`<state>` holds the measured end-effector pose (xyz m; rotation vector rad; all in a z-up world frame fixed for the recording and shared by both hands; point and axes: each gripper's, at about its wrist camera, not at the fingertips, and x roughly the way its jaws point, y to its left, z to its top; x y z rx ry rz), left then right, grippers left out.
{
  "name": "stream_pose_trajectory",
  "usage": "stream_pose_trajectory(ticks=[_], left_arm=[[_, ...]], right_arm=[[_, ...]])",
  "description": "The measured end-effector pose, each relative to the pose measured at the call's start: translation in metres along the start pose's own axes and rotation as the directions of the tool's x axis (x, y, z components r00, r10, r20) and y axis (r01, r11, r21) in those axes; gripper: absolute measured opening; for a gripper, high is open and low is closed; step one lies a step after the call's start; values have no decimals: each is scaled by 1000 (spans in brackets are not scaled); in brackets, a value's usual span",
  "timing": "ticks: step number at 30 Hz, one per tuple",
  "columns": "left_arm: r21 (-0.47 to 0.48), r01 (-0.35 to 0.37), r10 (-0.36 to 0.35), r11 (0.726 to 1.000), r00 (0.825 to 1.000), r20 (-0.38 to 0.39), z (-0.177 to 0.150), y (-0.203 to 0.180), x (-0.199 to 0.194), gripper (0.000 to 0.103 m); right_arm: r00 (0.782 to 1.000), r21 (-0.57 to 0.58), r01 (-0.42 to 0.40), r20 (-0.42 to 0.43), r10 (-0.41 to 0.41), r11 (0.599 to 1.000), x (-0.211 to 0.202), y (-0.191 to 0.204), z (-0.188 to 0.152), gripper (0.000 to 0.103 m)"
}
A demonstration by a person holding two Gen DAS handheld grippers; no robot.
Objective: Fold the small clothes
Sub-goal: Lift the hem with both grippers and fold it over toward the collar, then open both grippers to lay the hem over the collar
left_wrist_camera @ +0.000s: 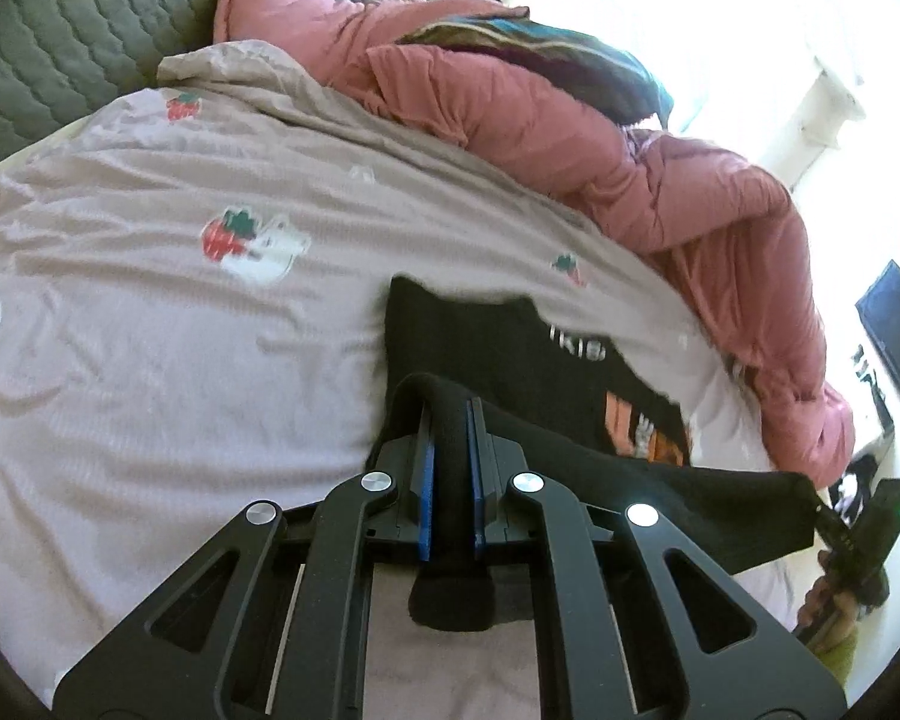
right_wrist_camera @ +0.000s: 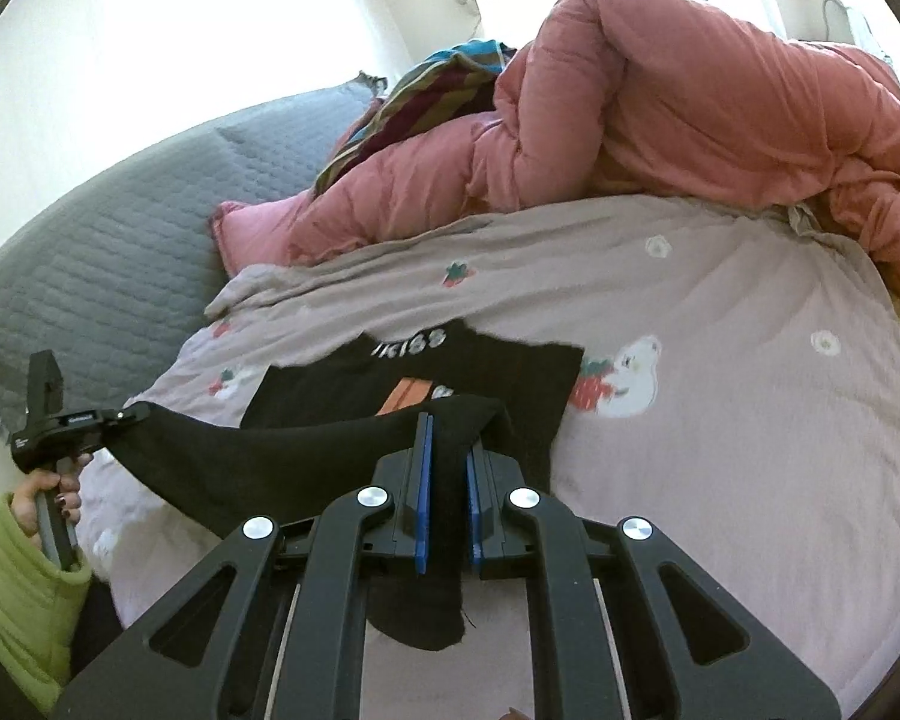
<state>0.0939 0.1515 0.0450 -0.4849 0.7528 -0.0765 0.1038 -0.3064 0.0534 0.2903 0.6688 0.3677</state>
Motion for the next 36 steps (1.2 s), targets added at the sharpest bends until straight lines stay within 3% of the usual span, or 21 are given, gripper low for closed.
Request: stream_pose_trajectory(ticks=[14,18,25,27,28,29,30,34,36], left_arm=[[-81,-32,32,996,999,4,39,9,64,3],[-99,-73,72,992,997,-15,35,20,87,3],[-36,-115,114,993,993,-33,27,20,100,4],[-3,-125,124,992,992,-24,26,16,99,7],[4,-126,126,992,992,-21,26,16,99,12],[16,-137,137,990,990,-16,25,15,98,22],[27,-143,143,989,990,-13,25,14,97,25],[38,-142,141,989,990,27,27,13,84,39],[51,-155,152,987,986,62,29,11,74,40]], right_arm=[[994,18,95,-57,-94,995,76,-21,32,8],[986,59,135,-107,-128,989,102,-35,27,8],[969,86,200,-162,-185,976,126,-45,6,9],[963,75,228,-164,-214,971,128,-44,3,14],[956,58,256,-164,-244,965,128,-42,1,26],[943,28,300,-160,-292,954,128,-39,0,45],[935,8,327,-150,-322,945,126,-37,0,51],[929,-37,353,-103,-355,935,113,-28,-1,51],[935,-61,343,-74,-346,938,103,-18,-2,52]])
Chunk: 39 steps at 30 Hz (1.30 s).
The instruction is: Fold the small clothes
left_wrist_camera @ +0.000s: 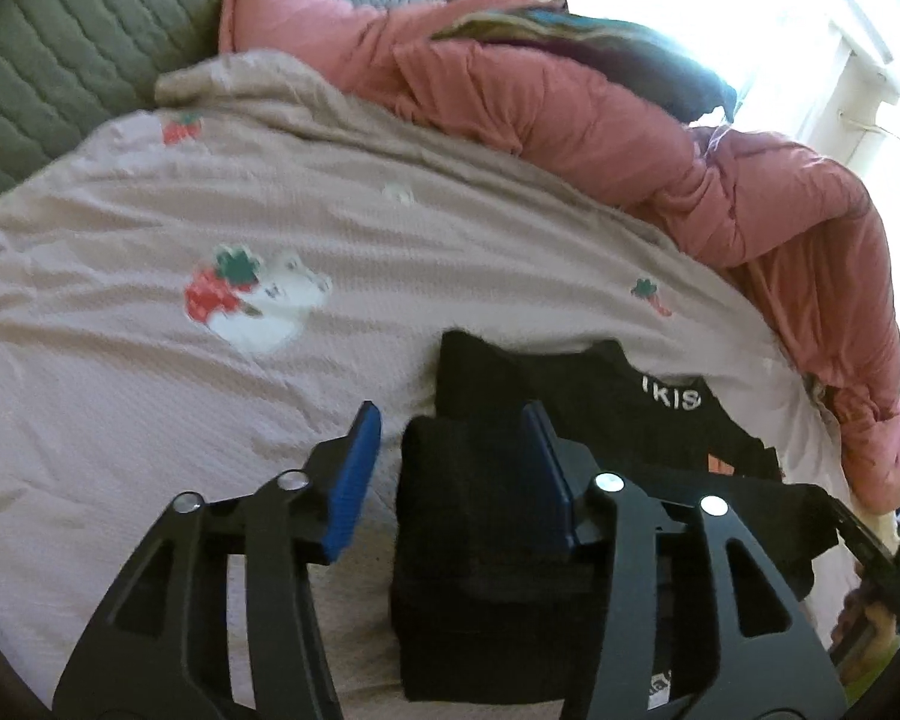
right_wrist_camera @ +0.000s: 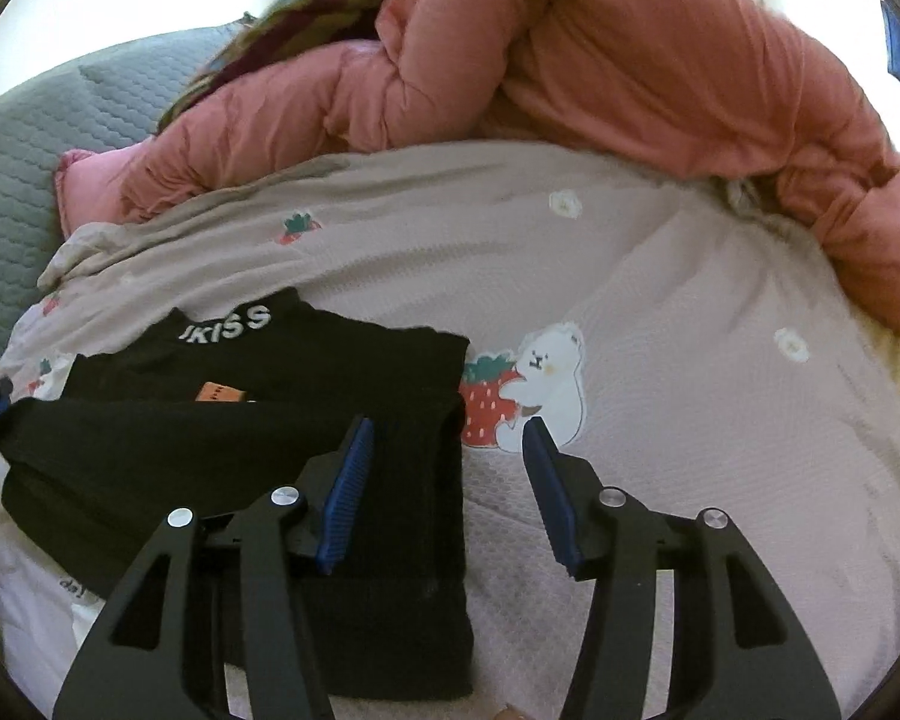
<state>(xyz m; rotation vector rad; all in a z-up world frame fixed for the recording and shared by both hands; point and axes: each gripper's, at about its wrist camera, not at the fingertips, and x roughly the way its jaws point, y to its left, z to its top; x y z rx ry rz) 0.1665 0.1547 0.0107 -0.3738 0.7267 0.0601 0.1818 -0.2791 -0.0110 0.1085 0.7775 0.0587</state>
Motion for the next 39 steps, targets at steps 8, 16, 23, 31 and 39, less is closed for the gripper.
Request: stream_pose_trajectory(ticks=[8,16,23,31,39], left_arm=[[107,-22,15,994,998,62,-5,-24,-27,58],[212,-15,8,977,999,35,-23,-50,-29,70],[277,30,-27,961,1000,-14,-42,-67,-34,70],[355,81,-36,931,991,-132,-69,-88,-23,45],[402,74,19,913,974,-224,-90,-90,0,45]], right_arm=[[994,-142,-105,21,109,984,-34,46,-12,53],[985,-197,-169,-16,170,966,-42,77,-24,57],[978,-218,-209,-49,203,953,-41,92,-34,57],[967,-251,-253,-98,235,934,-35,110,-46,53],[959,-266,-274,-143,243,924,-26,124,-58,52]])
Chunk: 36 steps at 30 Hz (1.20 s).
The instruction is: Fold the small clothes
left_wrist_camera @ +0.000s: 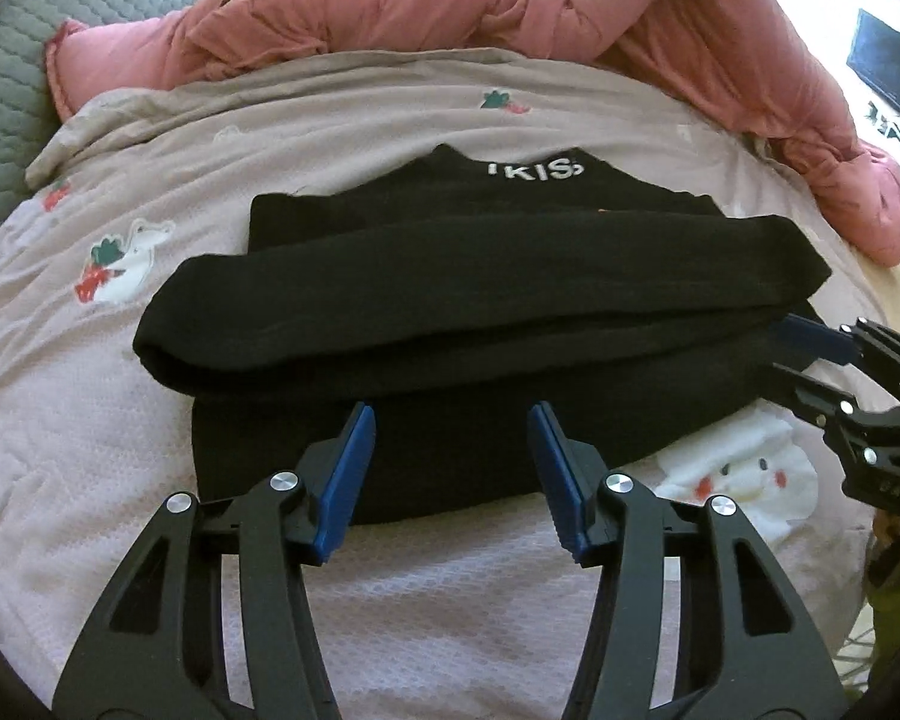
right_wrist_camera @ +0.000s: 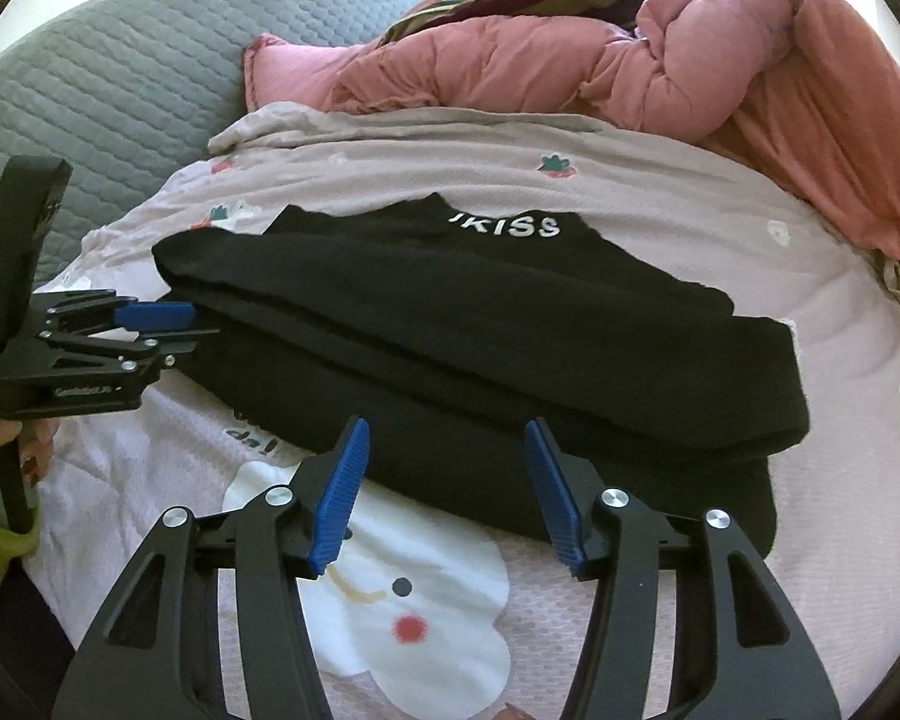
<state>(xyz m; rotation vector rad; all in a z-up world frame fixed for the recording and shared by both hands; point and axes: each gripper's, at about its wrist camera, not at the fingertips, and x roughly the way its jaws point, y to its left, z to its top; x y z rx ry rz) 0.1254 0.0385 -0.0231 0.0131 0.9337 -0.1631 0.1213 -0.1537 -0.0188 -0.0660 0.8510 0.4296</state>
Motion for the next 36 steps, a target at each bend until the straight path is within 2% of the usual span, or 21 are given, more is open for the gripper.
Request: stream_pose_trajectory(ticks=[8,12,19,27,30,33,36], left_arm=[[-24,-23,24,999,999,23,2,10,6,45],[-47,-36,38,998,998,52,8,19,7,45],[-61,-35,39,998,997,67,29,26,20,49],[-116,-28,32,993,999,37,58,35,46,51],[-203,-8,18,979,999,50,71,40,54,52],[-317,40,-23,948,998,56,86,50,63,54],[-369,111,-69,923,990,125,93,62,59,57]], right_arm=[[997,11,51,-62,-51,999,27,-8,0,52],[996,4,65,-62,-64,998,35,-10,4,52],[995,-16,85,-49,-86,996,48,-18,26,52],[993,1,104,-50,-103,995,70,-35,58,50],[994,18,103,-43,-102,995,76,-41,68,50],[993,26,116,-31,-115,993,81,-47,80,50],[991,39,137,-12,-137,990,81,-57,93,52]])
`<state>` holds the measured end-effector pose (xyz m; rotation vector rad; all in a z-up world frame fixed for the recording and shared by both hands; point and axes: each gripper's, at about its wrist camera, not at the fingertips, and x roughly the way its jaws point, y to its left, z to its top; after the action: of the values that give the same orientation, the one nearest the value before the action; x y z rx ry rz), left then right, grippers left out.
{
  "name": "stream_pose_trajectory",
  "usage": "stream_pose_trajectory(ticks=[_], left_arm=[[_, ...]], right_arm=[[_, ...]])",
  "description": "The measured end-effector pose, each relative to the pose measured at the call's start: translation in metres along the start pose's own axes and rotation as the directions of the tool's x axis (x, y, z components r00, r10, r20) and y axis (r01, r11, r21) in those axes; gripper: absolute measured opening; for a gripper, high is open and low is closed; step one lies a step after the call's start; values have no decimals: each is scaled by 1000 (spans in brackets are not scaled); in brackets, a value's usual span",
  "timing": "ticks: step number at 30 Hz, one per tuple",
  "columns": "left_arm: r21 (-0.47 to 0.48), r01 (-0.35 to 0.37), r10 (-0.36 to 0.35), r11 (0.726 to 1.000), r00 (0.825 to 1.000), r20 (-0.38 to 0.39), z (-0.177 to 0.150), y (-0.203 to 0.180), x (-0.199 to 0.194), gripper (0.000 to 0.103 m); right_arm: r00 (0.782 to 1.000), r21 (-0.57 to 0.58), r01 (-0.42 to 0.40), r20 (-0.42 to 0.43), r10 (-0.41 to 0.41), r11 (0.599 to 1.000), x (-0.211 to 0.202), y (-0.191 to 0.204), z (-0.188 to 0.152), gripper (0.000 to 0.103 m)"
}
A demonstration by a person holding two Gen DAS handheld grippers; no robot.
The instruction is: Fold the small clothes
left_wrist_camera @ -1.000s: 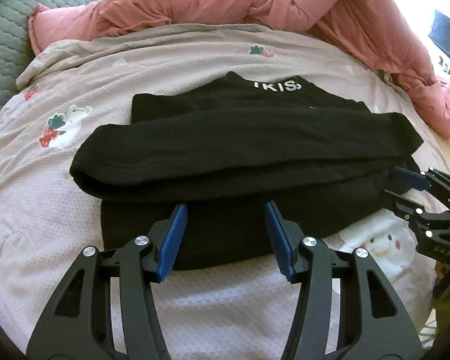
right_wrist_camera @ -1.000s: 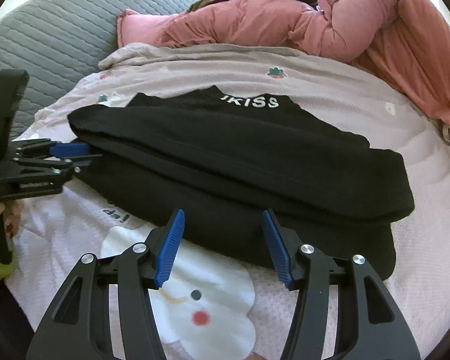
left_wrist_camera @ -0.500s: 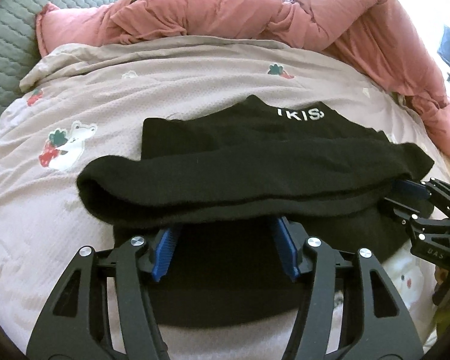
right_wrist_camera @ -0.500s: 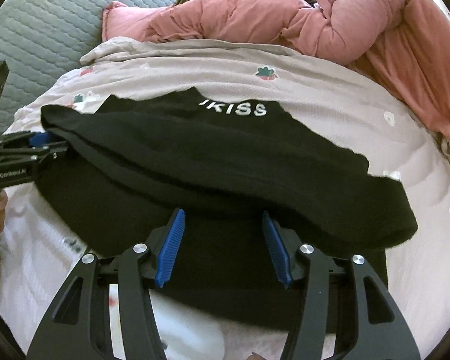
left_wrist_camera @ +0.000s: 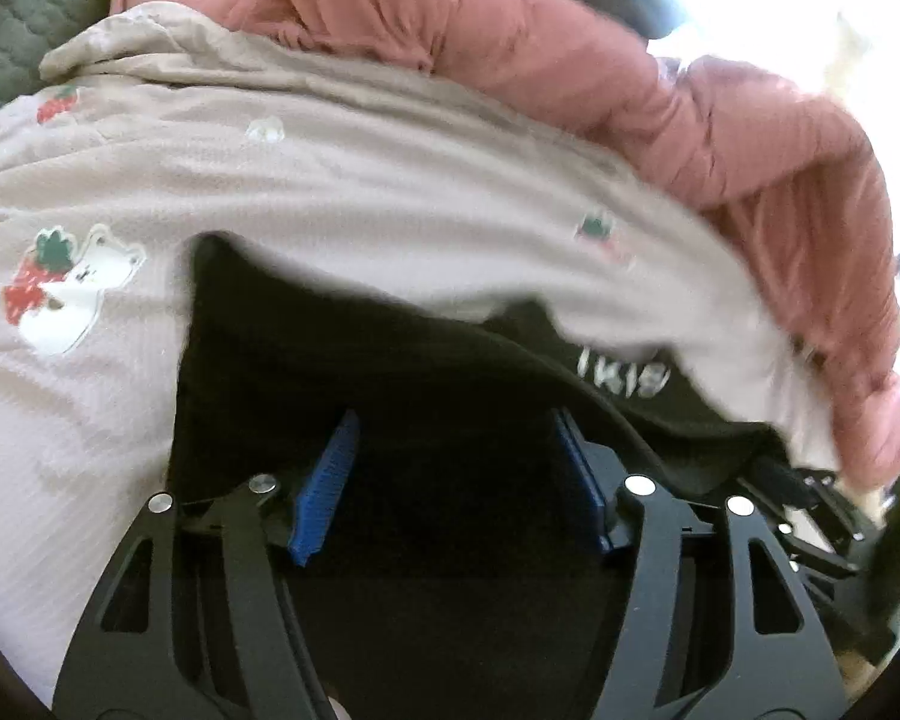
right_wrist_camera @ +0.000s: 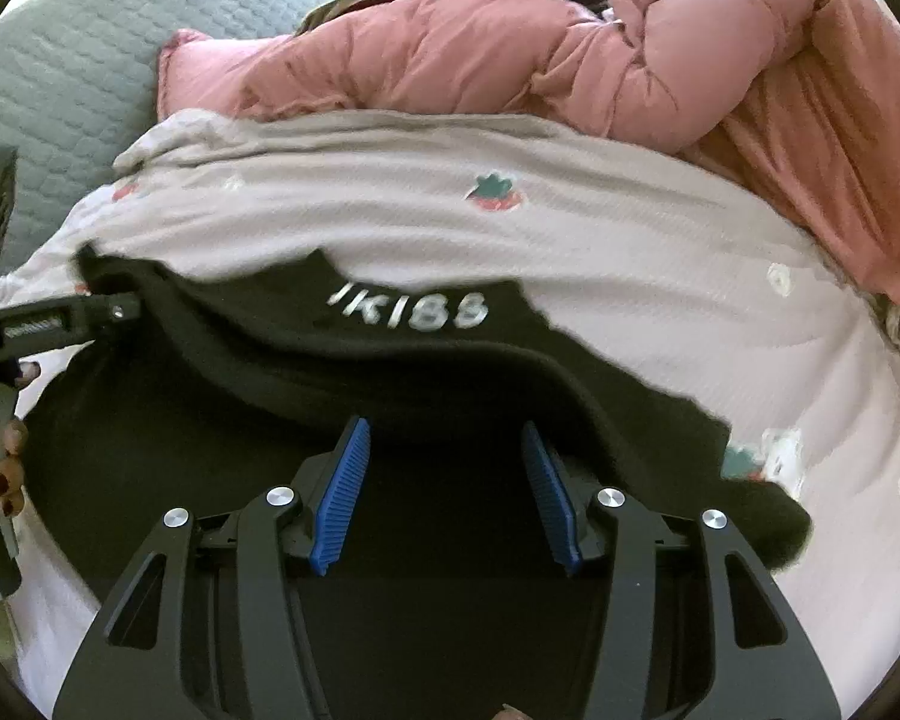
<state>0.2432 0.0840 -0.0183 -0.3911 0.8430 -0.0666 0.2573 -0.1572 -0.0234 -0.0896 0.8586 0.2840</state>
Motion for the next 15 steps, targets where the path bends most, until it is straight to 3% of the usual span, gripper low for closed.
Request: stream_pose_trajectory(ticks=[4,7,10,15], left_arm=[[17,-8,8,1000,1000,30,5,11,-11,57],[9,-22,21,1000,999,47,11,21,-20,63],[29,-78,77,996,995,56,12,30,-25,64],[4,-119,119,993,992,32,11,51,-22,68]], right_arm=[[998,28,63,11,-63,998,6,-19,14,53],[996,65,76,32,-78,995,3,-31,17,53],[991,99,96,78,-104,990,-10,-44,16,65],[985,125,132,98,-144,983,-27,-69,-1,67]])
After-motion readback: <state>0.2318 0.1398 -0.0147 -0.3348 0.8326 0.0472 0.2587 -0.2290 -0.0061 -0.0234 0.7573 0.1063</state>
